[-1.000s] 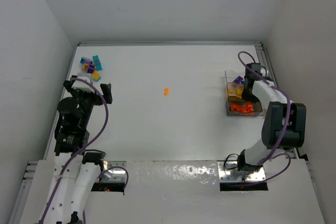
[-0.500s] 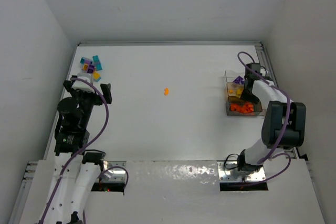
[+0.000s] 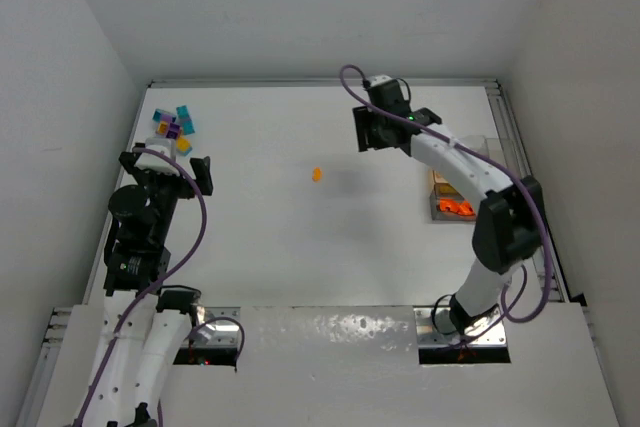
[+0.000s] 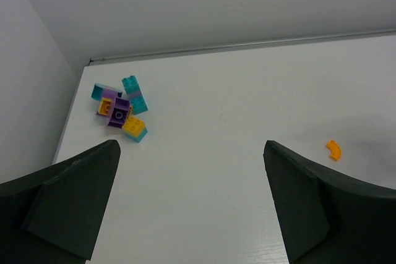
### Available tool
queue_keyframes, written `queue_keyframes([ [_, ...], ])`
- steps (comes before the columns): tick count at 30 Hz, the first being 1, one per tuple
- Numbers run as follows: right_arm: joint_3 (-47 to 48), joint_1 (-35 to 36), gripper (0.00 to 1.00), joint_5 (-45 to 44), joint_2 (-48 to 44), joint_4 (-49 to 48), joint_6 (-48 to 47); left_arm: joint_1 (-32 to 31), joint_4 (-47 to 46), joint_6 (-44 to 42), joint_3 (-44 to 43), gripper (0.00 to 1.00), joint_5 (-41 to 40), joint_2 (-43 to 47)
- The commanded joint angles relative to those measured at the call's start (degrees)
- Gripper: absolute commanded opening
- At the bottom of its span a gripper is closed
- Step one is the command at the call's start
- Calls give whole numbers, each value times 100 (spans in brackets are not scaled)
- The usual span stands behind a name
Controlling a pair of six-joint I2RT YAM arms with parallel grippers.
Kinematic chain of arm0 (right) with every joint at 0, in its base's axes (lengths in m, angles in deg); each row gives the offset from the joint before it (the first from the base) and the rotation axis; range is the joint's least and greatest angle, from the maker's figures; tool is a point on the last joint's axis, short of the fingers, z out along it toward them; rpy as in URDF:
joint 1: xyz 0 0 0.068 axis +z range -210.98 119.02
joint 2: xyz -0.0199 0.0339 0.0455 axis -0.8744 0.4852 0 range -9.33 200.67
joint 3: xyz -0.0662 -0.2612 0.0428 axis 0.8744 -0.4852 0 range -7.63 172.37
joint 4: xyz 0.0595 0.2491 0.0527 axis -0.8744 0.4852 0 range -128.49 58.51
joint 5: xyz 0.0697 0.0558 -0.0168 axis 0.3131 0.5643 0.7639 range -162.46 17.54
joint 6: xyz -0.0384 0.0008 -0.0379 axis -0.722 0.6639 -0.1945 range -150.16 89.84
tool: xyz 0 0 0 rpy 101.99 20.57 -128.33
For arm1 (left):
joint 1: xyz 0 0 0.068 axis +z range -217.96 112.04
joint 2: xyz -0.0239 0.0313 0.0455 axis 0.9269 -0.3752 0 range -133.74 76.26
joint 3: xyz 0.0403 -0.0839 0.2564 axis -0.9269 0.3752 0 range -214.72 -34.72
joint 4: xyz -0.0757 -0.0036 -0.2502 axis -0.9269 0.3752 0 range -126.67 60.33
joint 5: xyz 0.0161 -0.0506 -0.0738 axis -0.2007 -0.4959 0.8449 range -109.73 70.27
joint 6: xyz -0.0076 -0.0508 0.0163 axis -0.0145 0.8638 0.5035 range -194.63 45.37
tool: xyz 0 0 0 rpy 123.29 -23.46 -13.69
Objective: Sort the legos into containers by color
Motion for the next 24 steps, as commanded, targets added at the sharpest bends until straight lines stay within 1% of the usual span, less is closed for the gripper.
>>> queue_keyframes([
  [1, 726, 305, 62, 686, 967, -62, 427, 0, -211, 50, -54, 100, -86, -15],
  [2, 877, 559, 62, 616, 1171, -97, 462, 0, -176, 33, -71, 100, -103, 3],
  [3, 1009, 666, 62, 589, 1365, -123, 463, 0, -123, 6, -71, 100, -130, 38],
  [4, 1393, 754, 62, 589, 1584, -45, 506, 0, -105, 6, -63, 100, -130, 56],
  [5, 1658, 876, 62, 598, 2056, 69, 681, 0, -70, -11, -54, 100, -130, 82],
  [6, 1904, 912, 62, 711, 2305, 191, 796, 0, -27, -11, -45, 100, -130, 126],
  [7, 2403, 948, 62, 764, 2542, 445, 901, 0, -9, -11, -36, 100, -130, 135],
  [8, 2590, 991, 64, 799, 2927, 517, 1128, 0, 0, 6, -36, 100, -130, 152],
  [11, 2742, 1097, 67, 800, 3264, 326, 1376, 0, 18, 24, -28, 100, -130, 170],
  [12, 2707, 1115, 67, 722, 3309, 255, 1429, 0, 27, 32, -28, 100, -130, 161],
  [13, 2706, 1158, 67, 451, 3353, 185, 1473, 0, 35, 15, -28, 100, -139, 170],
  [16, 2785, 1176, 63, -103, 3572, 236, 1701, 0, 35, 15, -27, 100, -130, 161],
  [19, 2908, 1176, 58, -185, 3844, 245, 1676, 0, 0, 32, -19, 100, -104, 161],
  [20, 2969, 1185, 54, -185, 3923, 289, 1684, 0, -26, 50, -10, 100, -104, 161],
  [22, 3084, 1211, 50, -176, 4100, 412, 1693, 0, -61, 59, -1, 100, -104, 152],
  [23, 3084, 1229, 45, -184, 4126, 447, 1693, 0, -61, 68, -1, 100, -104, 152],
  [24, 3058, 1264, 44, -176, 4135, 456, 1702, 0, -61, 76, -1, 100, -112, 152],
])
